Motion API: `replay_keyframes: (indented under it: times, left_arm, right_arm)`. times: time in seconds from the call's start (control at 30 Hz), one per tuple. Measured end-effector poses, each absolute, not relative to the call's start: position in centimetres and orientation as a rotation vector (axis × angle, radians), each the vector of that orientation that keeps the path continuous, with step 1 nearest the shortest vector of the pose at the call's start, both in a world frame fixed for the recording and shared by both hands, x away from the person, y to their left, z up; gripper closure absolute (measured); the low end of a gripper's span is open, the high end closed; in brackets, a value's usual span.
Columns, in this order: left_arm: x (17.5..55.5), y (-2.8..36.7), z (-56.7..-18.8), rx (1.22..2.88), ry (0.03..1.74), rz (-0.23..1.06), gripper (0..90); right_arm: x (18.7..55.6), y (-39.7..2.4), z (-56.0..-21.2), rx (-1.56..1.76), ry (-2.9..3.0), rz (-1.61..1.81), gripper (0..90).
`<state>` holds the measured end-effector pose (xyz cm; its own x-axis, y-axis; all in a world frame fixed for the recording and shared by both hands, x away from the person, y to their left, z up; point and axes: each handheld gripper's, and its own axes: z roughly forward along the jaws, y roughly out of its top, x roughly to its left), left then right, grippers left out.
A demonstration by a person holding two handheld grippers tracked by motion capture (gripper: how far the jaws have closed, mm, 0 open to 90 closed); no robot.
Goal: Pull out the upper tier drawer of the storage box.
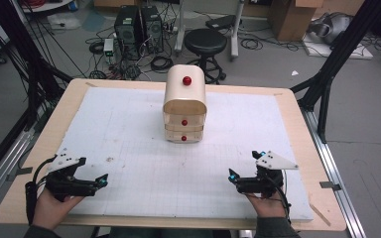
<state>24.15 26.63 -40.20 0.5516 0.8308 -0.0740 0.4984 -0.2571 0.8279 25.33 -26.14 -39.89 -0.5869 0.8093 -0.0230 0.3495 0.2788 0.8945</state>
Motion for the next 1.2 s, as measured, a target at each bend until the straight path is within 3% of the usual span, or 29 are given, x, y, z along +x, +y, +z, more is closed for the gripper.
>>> replay_keyframes:
  times: [1.2]
  left_arm:
    - [24.3, 26.9, -40.0, 1.894, 1.081, 0.481, 1.7]
  right_arm:
    - [26.5, -18.5, -36.2, 0.972, 2.119, 1.265, 0.5]
